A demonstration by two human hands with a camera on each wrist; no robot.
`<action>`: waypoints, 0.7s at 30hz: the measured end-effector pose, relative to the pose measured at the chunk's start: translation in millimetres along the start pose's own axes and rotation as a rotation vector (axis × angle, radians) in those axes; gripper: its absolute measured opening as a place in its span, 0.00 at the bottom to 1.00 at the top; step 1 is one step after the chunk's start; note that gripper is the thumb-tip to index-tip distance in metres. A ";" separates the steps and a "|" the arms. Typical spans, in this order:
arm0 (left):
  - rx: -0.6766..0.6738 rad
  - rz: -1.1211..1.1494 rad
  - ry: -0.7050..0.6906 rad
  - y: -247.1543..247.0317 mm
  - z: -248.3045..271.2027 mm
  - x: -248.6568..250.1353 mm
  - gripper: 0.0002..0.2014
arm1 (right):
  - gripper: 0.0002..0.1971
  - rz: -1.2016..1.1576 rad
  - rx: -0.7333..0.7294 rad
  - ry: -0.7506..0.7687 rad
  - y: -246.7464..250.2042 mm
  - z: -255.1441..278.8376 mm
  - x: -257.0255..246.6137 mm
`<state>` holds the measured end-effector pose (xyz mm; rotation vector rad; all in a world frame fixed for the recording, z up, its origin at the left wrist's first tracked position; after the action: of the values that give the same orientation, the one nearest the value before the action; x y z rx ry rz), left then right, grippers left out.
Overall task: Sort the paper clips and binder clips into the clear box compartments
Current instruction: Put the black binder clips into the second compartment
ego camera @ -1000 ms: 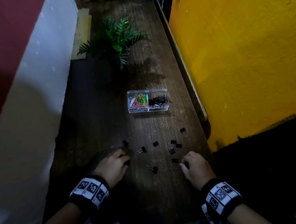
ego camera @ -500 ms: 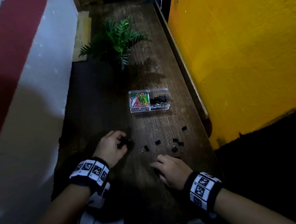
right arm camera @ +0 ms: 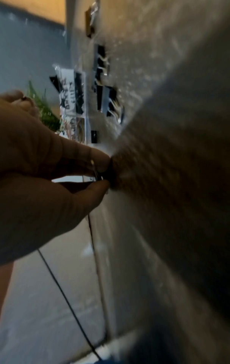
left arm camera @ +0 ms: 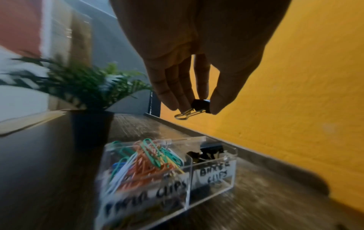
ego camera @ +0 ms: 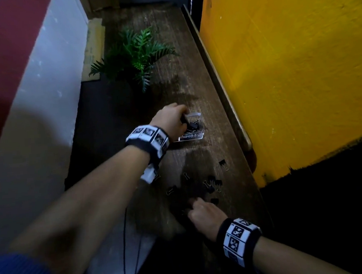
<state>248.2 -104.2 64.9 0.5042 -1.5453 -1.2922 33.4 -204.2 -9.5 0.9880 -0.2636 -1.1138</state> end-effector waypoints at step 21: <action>0.069 0.142 0.386 -58.4 127.0 -67.1 0.15 | 0.04 -0.345 0.668 -0.224 174.4 -84.0 109.1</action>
<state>147.5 -9.1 -4.8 0.6351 -1.2784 -0.9694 245.9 -236.3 47.1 1.5379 -0.6970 -1.4967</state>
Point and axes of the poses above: each hand's wrist, its own z-axis away from the middle knuckle, its own y-axis out of the back of the hand, x = y × z, the point moved 2 cm from there along -z, towards the middle knuckle, and after that the axes turned 6 degrees about -x, right-handed, at the moved point
